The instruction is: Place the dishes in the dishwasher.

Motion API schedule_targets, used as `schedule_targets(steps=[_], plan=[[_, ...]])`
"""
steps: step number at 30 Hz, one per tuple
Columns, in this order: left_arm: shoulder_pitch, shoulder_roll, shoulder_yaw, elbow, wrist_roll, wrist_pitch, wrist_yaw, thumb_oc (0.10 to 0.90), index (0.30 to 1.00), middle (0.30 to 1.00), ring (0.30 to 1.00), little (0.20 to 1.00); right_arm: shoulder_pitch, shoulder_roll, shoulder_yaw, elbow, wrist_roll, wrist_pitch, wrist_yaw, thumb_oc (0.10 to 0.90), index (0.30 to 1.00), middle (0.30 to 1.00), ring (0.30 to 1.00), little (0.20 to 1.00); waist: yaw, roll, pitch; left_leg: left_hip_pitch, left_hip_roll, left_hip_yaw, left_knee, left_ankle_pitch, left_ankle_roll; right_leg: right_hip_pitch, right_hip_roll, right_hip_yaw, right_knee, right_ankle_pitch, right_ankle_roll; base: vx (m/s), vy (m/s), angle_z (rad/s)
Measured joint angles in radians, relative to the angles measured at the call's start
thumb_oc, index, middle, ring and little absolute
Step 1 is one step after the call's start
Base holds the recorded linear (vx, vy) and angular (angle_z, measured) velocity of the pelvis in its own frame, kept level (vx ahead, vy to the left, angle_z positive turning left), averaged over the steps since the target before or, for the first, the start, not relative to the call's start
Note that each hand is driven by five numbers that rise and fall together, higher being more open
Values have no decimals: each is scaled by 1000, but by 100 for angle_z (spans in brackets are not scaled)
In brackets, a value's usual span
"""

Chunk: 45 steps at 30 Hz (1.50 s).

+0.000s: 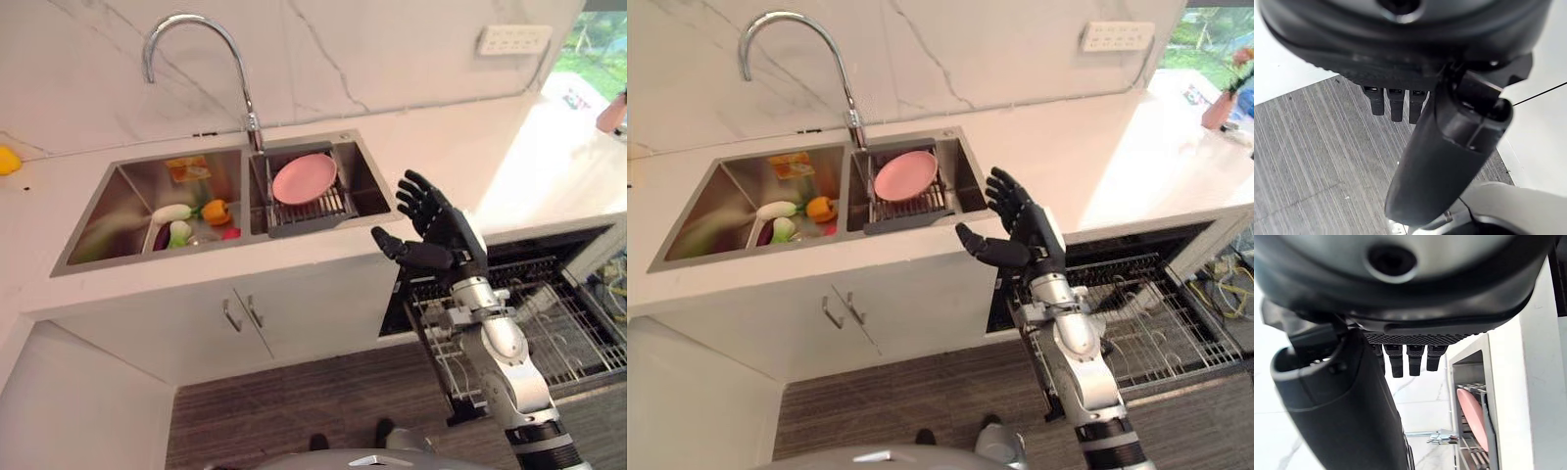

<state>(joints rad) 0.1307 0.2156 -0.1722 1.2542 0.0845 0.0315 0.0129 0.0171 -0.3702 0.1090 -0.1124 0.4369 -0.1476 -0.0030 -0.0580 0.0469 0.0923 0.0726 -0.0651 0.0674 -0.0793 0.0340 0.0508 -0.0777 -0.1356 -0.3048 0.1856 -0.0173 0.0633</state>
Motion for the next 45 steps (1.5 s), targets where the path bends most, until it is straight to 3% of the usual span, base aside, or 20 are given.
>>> schedule_targets(steps=[2,3,5,6,8,10,11,12,13,14,16,18,20,23,27,37,45], plan=[[10,-13,40,-2,-17,1,5,800,900,900,900,900,4,-24,-2,22,-2,10,-5,800,900,900,900,900,7,-11,3,-47,8,-26,125,-72,-89,31,7,-23,-4,-24,-40,82,-107,43],[7,-17,50,9,-27,-2,7,800,900,900,900,900,4,-32,-3,24,-5,11,-5,800,900,900,900,900,18,-11,5,-59,8,-32,170,-75,-103,32,7,-20,-7,-34,-50,42,-52,39],[-25,-27,106,44,-66,2,20,800,900,900,900,900,5,-72,-11,48,-19,24,-10,800,900,900,900,900,42,-55,32,-183,-16,-32,447,-56,-210,73,-34,-29,-36,-35,-62,80,13,23],[-28,-29,109,45,-76,-1,27,800,900,900,900,900,4,-79,-14,51,-34,24,-12,800,900,900,900,900,45,-59,38,-206,-15,-36,501,-61,-215,87,-32,-33,-46,-30,-68,135,63,6],[-15,-33,107,45,-77,14,35,800,900,900,900,900,5,-81,-15,53,-47,25,-24,800,900,900,900,900,41,-40,36,-216,35,-33,530,-96,-192,129,-15,-52,-87,-29,-69,135,114,3],[-18,-33,108,36,-76,17,59,800,900,900,900,900,0,-94,-7,57,-74,25,-32,800,900,900,900,900,45,-38,28,-210,130,-20,420,-111,-161,132,0,-56,-111,-29,-70,112,182,-7],[-35,-33,105,29,-76,15,74,800,900,900,900,900,-2,-108,-9,61,-104,25,-41,800,900,900,900,900,47,-44,32,-187,198,-20,298,-88,-166,125,3,-51,-116,-25,-69,101,181,-9],[-34,-32,90,31,-66,20,86,800,900,900,900,900,-2,-113,-8,67,-123,25,-46,800,900,900,900,900,47,-43,31,-161,236,-17,232,-65,-159,125,6,-47,-116,-25,-66,84,120,-11],[-24,-32,89,31,-67,20,93,800,900,900,900,900,-2,-115,-9,74,-128,25,-48,800,900,900,900,900,44,-43,31,-134,258,-18,184,-50,-160,129,9,-45,-119,-18,-50,131,189,-13],[-6,-37,78,29,-69,19,91,800,900,900,900,900,0,-126,-14,89,-162,25,-55,800,900,900,900,900,40,-20,15,-95,274,-18,120,-18,-166,141,14,-52,-140,-11,-29,144,238,-6],[16,-54,75,28,-63,21,91,800,900,900,900,900,8,-140,-43,111,-213,25,-58,800,900,900,900,900,23,19,-12,-57,263,-17,70,-3,-169,171,24,-61,-165,-7,7,145,332,18],[16,-32,30,15,-30,22,88,800,900,900,900,900,0,-146,-44,122,-292,31,-73,800,900,900,900,900,26,-17,-11,0,192,-10,-5,29,-127,199,-36,-57,-181,3,48,51,221,14],[21,3,-7,-28,9,19,79,800,900,900,900,900,-18,-143,-33,129,-361,31,-73,800,900,900,900,900,40,-53,-10,11,143,-5,-12,39,-105,202,-83,-46,-187,12,66,10,159,-6],[8,51,-6,-53,45,-2,68,800,900,900,900,900,-103,-143,3,179,-461,31,-78,800,900,900,900,900,58,-79,-17,28,102,1,-12,44,-98,222,-126,-40,-191,32,89,6,121,0],[-44,75,42,-49,45,-18,79,800,900,900,900,900,-186,-161,21,205,-566,28,-101,800,900,900,900,900,91,-98,-24,31,98,0,-13,40,-93,239,-124,-41,-220,38,98,6,24,1],[-18,56,41,-50,44,-22,85,800,900,900,900,900,-292,-379,151,332,-788,45,-127,800,900,900,900,900,103,-102,-31,15,142,-3,-19,19,-112,255,-70,-49,-288,61,86,12,-25,1],[10,52,40,-32,44,-22,80,800,900,900,900,900,-341,-414,268,356,-830,40,-107,800,900,900,900,900,112,-106,-45,15,144,-9,-18,26,-109,255,-67,-51,-286,62,85,13,-18,0]])
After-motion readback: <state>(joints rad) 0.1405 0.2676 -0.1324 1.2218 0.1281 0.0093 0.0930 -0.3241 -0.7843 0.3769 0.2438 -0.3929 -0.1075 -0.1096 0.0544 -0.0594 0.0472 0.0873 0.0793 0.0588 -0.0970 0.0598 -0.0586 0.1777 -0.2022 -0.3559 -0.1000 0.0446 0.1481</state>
